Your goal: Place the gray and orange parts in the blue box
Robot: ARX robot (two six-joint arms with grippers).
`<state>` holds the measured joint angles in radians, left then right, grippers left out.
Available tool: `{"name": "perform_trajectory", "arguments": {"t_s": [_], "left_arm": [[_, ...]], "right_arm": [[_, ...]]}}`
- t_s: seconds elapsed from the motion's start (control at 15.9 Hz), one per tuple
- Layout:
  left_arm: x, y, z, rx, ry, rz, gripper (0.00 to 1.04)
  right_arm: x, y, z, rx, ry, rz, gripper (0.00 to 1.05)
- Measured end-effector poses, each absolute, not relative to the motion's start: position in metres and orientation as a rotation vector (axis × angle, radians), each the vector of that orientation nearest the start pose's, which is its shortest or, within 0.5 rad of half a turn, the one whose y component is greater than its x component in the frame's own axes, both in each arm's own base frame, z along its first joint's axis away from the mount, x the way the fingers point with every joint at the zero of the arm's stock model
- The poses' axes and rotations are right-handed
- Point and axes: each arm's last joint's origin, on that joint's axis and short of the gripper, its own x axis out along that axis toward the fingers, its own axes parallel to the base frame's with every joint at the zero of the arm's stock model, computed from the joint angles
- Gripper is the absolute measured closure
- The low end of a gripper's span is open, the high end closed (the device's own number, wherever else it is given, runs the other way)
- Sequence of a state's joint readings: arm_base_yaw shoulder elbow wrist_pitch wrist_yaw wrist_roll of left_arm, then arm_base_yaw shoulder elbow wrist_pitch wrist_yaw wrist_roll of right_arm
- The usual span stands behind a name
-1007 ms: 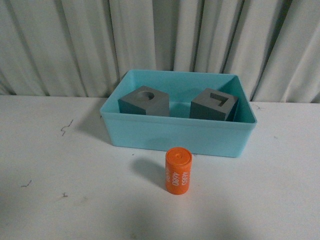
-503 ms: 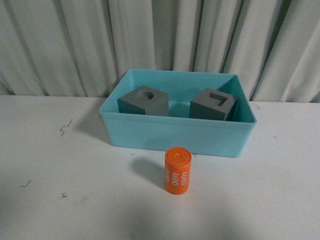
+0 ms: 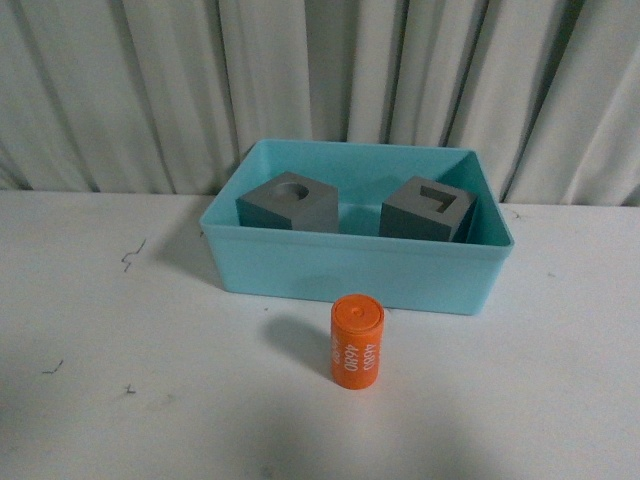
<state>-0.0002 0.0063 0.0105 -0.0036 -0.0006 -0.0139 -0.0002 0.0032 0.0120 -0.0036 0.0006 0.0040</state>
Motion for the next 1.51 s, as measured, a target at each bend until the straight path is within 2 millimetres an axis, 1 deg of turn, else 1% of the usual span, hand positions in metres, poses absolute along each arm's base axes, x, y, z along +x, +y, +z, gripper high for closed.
{"name": "perform_trajectory", "arguments": {"t_s": [0.13,0.19,0.25,0.38,0.82,0.88,0.94,1.01,1.07,1.13,1.2,1.26,1.32,1.38,1.45,1.51], "left_arm": [[0.097,0.0,0.166,-0.014,0.0,0.0,0.37],[0.097,0.0,0.166,-0.014,-0.001,0.0,0.1],[0.097,0.0,0.166,-0.013,-0.001,0.0,0.05],[0.097,0.0,0.166,-0.014,-0.001,0.0,0.07],[0.097,0.0,0.166,-0.014,-0.001,0.0,0.07],[0.097,0.0,0.166,-0.014,0.0,0.001,0.07],[0.097,0.0,0.166,-0.013,-0.002,-0.001,0.07],[0.097,0.0,0.166,-0.014,-0.001,0.001,0.07],[0.097,0.0,0.166,-0.014,-0.001,0.0,0.07],[0.097,0.0,0.166,-0.014,0.0,0.001,0.07],[0.097,0.0,0.166,-0.014,-0.001,0.001,0.07],[0.097,0.0,0.166,-0.014,-0.001,0.0,0.07],[0.097,0.0,0.166,-0.014,0.0,0.0,0.07],[0.097,0.0,0.166,-0.014,-0.001,0.0,0.07],[0.097,0.0,0.166,-0.014,-0.001,0.0,0.07],[0.097,0.0,0.166,-0.014,-0.001,0.0,0.07]], "right_arm": [[0.097,0.0,0.167,0.004,-0.005,-0.001,0.06],[0.097,0.0,0.167,0.004,-0.005,0.0,0.06],[0.097,0.0,0.167,0.004,-0.005,-0.001,0.06],[0.097,0.0,0.167,0.004,-0.005,0.0,0.06],[0.097,0.0,0.167,0.004,-0.005,-0.001,0.06],[0.097,-0.002,0.165,0.04,0.194,-0.054,0.06],[0.112,-0.015,0.174,0.081,0.346,-0.12,0.06],[0.125,-0.027,0.186,0.087,0.342,-0.128,0.06],[0.139,-0.036,0.198,0.069,0.319,-0.075,0.06],[0.159,-0.044,0.21,0.008,0.303,0.035,0.06],[0.182,-0.047,0.212,-0.048,0.346,0.194,0.06],[0.195,-0.045,0.204,-0.07,0.415,0.323,0.06],[0.206,-0.04,0.19,-0.089,0.491,0.479,0.06],[0.216,-0.033,0.178,-0.13,0.523,0.607,0.06],[0.226,-0.026,0.173,-0.17,0.531,0.709,0.06],[0.237,-0.018,0.169,-0.256,0.507,0.79,0.06]]}}
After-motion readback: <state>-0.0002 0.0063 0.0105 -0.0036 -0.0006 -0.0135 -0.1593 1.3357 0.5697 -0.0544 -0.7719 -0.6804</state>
